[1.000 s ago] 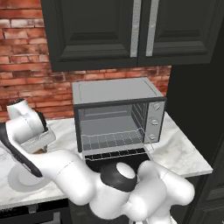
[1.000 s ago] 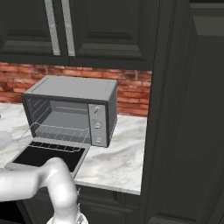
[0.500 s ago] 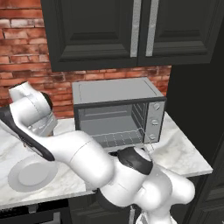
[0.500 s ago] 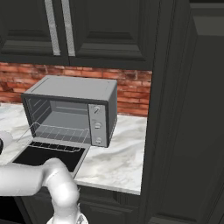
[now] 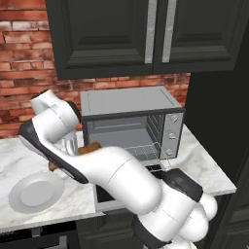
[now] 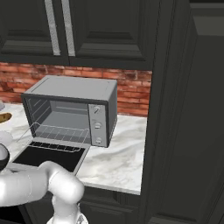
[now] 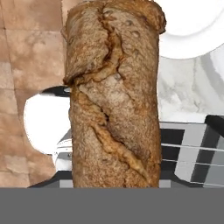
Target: Pull the toaster oven rack outwards. Pick up the baguette from the plate and place it on the toaster oven rack. Close the toaster oven door fully and set the temperature to the lowest setting.
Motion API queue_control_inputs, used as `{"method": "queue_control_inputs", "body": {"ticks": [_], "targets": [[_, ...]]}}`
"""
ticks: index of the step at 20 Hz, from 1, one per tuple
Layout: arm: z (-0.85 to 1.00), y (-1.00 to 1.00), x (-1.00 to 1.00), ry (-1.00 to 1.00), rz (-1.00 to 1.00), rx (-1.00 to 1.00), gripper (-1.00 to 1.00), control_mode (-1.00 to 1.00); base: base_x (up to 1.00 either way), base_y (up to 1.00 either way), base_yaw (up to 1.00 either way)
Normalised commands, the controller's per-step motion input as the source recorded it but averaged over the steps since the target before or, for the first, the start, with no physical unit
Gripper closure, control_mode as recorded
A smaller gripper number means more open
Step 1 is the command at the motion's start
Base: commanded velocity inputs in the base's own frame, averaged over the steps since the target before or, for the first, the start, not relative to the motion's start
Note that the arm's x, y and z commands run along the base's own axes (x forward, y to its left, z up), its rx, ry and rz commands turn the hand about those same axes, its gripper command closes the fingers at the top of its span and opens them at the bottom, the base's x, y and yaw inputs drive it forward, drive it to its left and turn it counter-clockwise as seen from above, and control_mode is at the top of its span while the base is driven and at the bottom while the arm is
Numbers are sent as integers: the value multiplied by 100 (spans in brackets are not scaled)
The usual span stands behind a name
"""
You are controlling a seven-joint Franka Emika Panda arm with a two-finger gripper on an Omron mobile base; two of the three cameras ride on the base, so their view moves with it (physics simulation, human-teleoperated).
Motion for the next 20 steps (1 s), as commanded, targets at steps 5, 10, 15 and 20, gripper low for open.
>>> {"method": "queue_control_inputs", "body": {"ticks": [5,10,15,20], "targets": [[17,-100,-21,8,8,9,100,-100,0,0,0],[3,-100,0,8,0,9,100,-100,0,0,0],[-18,-100,4,4,-2,17,100,-100,0,0,0],[-22,-96,48,13,-9,5,100,-100,0,0,0]]}}
